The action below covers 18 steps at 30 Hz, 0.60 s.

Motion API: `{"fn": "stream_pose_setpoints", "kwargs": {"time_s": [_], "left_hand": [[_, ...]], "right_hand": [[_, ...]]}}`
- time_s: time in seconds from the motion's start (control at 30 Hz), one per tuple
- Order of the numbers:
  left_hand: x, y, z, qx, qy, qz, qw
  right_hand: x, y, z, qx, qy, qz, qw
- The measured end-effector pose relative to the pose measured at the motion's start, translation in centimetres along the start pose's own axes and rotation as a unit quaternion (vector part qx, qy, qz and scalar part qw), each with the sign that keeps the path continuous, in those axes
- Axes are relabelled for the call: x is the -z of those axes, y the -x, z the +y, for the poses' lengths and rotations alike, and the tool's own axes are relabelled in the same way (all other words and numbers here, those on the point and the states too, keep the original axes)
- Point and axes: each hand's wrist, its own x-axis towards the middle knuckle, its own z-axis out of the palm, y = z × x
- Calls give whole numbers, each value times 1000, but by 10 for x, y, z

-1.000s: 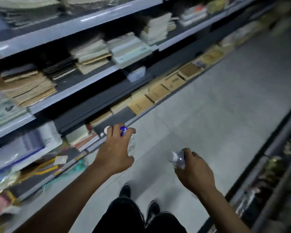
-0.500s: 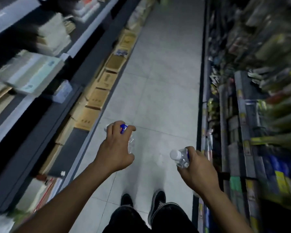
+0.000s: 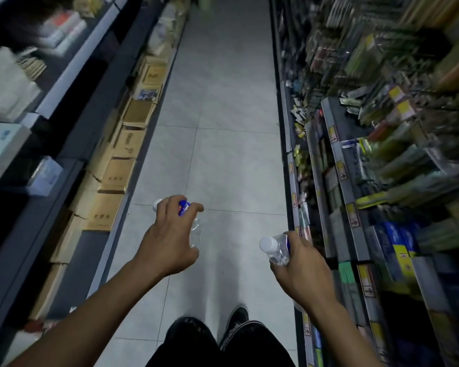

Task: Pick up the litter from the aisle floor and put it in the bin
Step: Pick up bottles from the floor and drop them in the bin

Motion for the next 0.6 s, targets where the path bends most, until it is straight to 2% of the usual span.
{"fn": "stream_pose_setpoints", "kwargs": {"time_s": [0.27,0.6], "left_hand": [[-2,-7,-9,71,6,24,997],[19,-54,-70,154,23,52,986]], "right_hand": [[9,-62,-5,66,2,-27,997],[8,-182,-72,131,8,-51,990]]}}
